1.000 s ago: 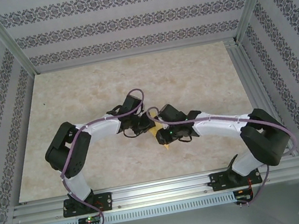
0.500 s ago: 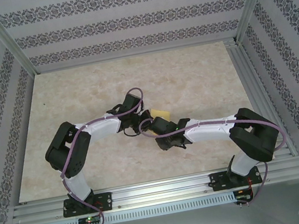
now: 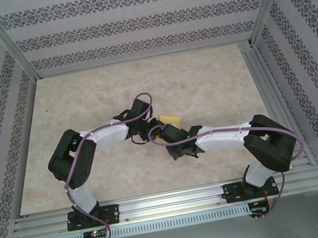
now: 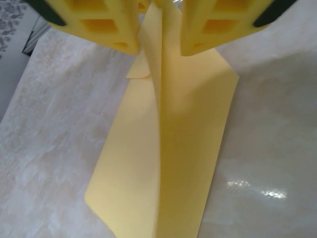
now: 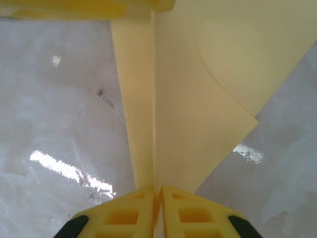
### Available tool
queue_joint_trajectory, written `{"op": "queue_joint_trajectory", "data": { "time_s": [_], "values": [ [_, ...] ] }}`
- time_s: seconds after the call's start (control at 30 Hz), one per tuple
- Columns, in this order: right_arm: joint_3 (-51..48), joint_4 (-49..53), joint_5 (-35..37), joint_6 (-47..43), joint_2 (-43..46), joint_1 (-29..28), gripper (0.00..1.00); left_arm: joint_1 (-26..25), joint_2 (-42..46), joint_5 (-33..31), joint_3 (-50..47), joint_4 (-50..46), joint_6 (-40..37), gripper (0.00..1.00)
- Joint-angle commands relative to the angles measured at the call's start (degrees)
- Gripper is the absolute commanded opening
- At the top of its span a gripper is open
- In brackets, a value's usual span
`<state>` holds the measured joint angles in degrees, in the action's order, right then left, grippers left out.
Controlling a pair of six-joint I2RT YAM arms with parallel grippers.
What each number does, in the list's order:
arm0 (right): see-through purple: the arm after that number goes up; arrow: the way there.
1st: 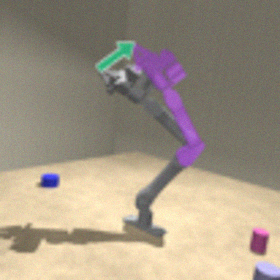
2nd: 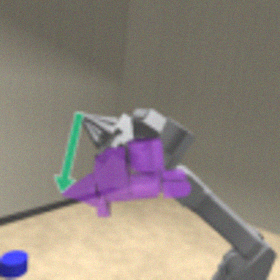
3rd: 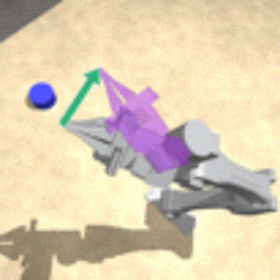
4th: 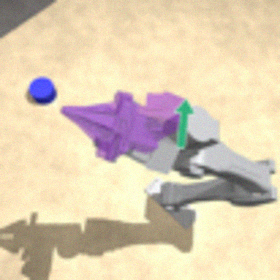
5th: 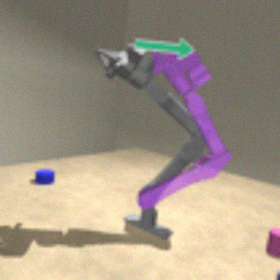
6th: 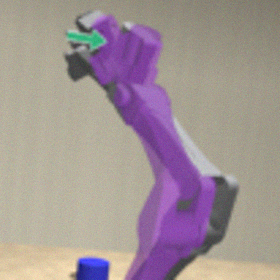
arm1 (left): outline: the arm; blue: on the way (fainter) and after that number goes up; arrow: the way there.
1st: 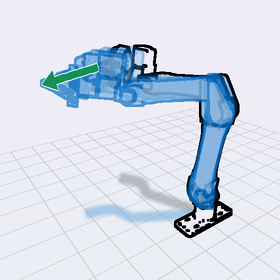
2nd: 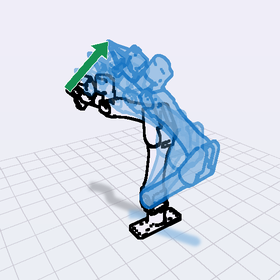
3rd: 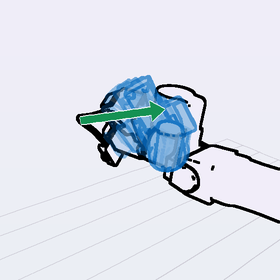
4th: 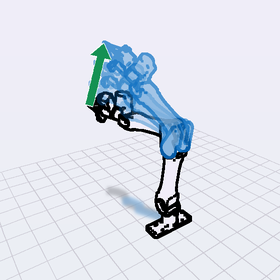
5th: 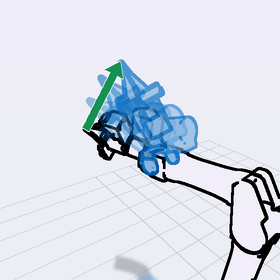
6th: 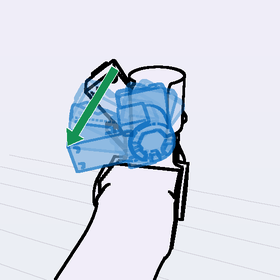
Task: Fold a paper plane with a square sheet of paper (fold left side to right side)
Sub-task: Fourth fold the wing at the center of the table.
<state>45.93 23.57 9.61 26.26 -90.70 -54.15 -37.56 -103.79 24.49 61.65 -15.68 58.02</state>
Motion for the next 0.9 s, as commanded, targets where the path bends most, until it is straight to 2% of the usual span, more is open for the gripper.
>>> {"op": "queue_joint_trajectory", "data": {
  "time_s": [0.0, 0.23, 0.4, 0.53, 0.73, 0.87],
  "values": [
    [-2.83, -2.46, -0.71, 1.05, 1.32, 0.93, 0.1, 0.22, 2.85, -0.05, 3.18, -2.55, -2.75, 0.41],
    [-7.7, -7.27, -4.08, 2.07, 4.59, 3.3, 0.08, 4.09, 10.51, -2.56, 2.5, -5.13, -5.27, 0.74],
    [-10.63, -9.64, -6.22, 2.48, 6.48, 5.17, 0.08, 5.79, 12.2, -2.57, -1.74, -1.81, -2.51, 0.78],
    [-11.93, -10.01, -6.66, 2.63, 7.01, 5.73, 0.08, 5.82, 11.64, -1.77, -6.38, 3.96, 1.37, 0.68],
    [-13.85, -11.42, -7.49, 3.06, 8.51, 6.21, 0.08, 4.82, 8.01, 1.42, -9.47, 10.92, 4.63, 0.41],
    [-14.25, -11.71, -7.89, 3.24, 8.79, 6.58, 0.08, 3.05, 3.7, 3.07, -7.25, 13.04, 5.24, 0.37]
  ]
}}
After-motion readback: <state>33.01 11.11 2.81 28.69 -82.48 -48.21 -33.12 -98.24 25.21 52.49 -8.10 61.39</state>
